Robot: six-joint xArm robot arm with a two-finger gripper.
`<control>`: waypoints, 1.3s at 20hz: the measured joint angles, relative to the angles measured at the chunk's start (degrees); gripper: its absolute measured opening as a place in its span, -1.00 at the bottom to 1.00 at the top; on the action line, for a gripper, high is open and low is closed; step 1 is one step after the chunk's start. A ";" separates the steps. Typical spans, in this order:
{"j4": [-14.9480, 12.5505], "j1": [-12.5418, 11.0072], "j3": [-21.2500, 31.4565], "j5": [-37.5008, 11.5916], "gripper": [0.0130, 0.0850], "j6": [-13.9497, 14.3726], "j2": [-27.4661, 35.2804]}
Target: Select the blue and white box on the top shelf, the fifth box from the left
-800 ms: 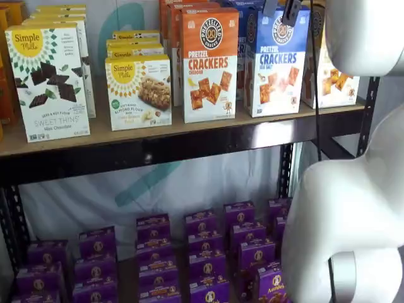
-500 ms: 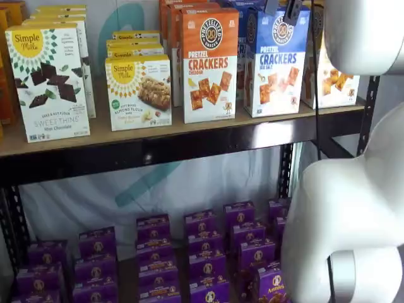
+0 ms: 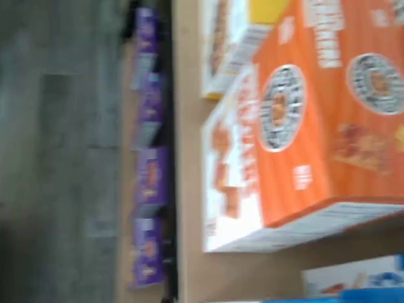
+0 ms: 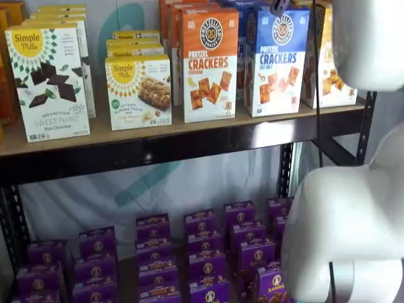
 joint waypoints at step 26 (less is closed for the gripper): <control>-11.14 3.63 -9.50 -1.58 1.00 -2.29 12.53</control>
